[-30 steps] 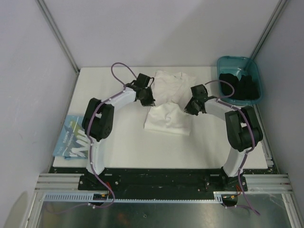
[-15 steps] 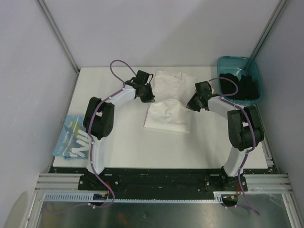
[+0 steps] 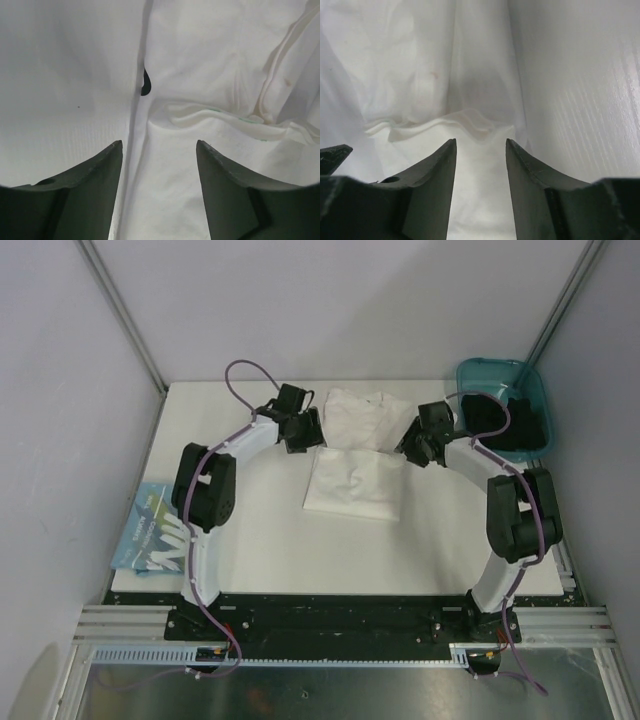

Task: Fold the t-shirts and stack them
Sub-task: Fold the folded rectangular tshirt in 1/3 of the way

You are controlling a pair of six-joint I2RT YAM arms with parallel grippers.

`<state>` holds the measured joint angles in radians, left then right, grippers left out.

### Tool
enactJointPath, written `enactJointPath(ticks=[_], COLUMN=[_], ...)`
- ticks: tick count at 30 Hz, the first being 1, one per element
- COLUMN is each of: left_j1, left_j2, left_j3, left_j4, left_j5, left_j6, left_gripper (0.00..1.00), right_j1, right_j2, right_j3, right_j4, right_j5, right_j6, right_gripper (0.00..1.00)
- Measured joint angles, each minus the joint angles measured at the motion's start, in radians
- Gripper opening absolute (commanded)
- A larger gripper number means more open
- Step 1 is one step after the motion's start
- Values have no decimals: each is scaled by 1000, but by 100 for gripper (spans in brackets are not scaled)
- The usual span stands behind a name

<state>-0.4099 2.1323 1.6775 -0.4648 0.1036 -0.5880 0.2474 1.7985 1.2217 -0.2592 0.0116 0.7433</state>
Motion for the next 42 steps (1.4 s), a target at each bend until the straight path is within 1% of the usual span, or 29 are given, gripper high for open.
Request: enactJointPath(ticks=[1, 3, 4, 6, 10, 12, 15, 20, 26, 42], left_j1=[4, 8, 9, 8, -5, -9, -12, -12, -11, -10], left_j2=[-5, -18, -27, -42, -47, -42, -19, 26, 58, 120], left_j3=[0, -1, -2, -8, -10, -9, 10, 32, 32, 92], left_j4=[0, 0, 1, 6, 11, 11, 11, 14, 11, 10], left_j5=[1, 7, 12, 31, 66, 87, 111, 119, 119, 80], left_j6=[8, 22, 28, 42, 57, 67, 83, 103, 134, 190], left_gripper=[56, 42, 38, 34, 30, 30, 32, 37, 39, 39], right_j1=[2, 13, 24, 52, 100, 111, 107, 80, 58, 57], right_j2=[-14, -40, -51, -61, -57, -47, -11, 91, 194, 206], right_j3=[1, 4, 7, 16, 20, 20, 25, 64, 119, 148], right_j4=[-5, -17, -21, -23, -26, -23, -19, -19, -21, -27], right_j5=[8, 22, 31, 42, 43, 34, 26, 19, 16, 16], right_j6=[-7, -19, -26, -39, -55, -64, -75, -95, -117, -135], right_gripper=[41, 29, 25, 21, 19, 17, 16, 14, 13, 12])
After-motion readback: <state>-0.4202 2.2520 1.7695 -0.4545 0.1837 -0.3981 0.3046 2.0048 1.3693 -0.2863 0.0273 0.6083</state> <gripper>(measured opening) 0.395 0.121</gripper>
